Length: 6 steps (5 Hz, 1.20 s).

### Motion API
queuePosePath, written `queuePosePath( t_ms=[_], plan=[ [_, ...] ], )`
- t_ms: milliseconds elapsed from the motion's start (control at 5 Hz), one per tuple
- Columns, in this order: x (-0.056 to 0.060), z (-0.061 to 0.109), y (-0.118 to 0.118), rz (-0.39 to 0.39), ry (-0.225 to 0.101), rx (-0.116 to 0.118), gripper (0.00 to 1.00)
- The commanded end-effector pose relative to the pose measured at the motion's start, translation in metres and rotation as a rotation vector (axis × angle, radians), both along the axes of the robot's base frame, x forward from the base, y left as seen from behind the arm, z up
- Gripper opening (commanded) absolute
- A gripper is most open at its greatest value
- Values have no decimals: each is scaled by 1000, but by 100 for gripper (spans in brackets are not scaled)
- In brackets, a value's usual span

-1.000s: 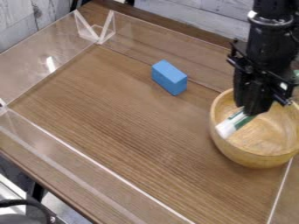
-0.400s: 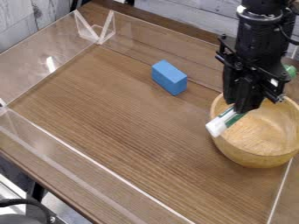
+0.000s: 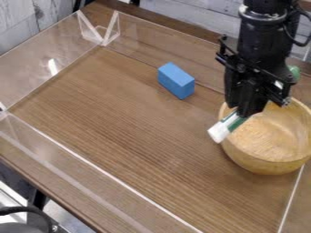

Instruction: Remove the green marker from inside the brown bowl and put it on the table

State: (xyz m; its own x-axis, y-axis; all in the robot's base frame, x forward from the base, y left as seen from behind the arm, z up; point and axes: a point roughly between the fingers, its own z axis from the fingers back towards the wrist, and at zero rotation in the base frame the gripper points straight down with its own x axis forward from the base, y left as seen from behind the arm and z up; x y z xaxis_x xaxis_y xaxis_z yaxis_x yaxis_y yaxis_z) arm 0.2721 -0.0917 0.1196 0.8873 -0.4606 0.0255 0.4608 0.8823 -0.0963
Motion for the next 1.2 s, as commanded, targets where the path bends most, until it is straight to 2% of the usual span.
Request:
queuePosePath(
  t_ms=[0,1000],
  plan=[
    [2,20,3,30,-81,-11,0],
    [-6,22,15,167,-112,23,0]
  ],
)
